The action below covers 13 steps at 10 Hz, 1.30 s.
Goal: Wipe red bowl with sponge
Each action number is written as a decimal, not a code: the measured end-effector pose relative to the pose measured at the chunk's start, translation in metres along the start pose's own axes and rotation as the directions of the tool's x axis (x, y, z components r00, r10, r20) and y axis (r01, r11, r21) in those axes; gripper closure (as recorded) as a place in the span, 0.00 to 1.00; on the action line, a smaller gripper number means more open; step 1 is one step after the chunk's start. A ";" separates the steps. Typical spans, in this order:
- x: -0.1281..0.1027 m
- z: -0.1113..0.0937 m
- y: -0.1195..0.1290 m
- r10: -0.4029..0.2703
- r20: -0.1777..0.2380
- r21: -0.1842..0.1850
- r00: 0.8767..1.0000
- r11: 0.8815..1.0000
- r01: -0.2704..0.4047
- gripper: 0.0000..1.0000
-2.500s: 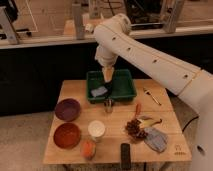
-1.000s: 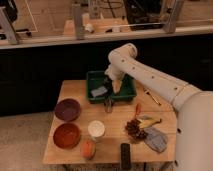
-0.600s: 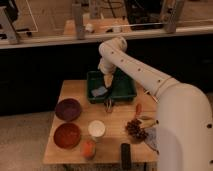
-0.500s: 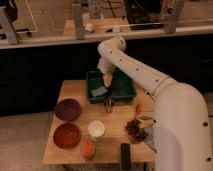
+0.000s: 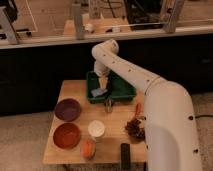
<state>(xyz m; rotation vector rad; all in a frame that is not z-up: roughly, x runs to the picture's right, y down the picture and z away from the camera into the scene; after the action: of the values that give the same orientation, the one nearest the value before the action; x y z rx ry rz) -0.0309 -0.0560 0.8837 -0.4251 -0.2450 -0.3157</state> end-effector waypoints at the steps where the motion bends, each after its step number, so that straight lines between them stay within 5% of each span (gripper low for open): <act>1: -0.001 0.008 0.001 0.000 -0.003 0.001 1.000 1.000 0.000 0.20; 8: 0.009 0.057 0.018 -0.003 -0.004 0.016 1.000 1.000 0.003 0.20; 13: 0.028 0.064 0.021 -0.001 -0.012 0.067 1.000 0.998 0.002 0.20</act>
<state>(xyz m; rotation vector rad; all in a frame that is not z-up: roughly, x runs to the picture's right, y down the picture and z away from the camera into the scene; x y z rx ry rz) -0.0083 -0.0171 0.9406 -0.3570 -0.2438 -0.3108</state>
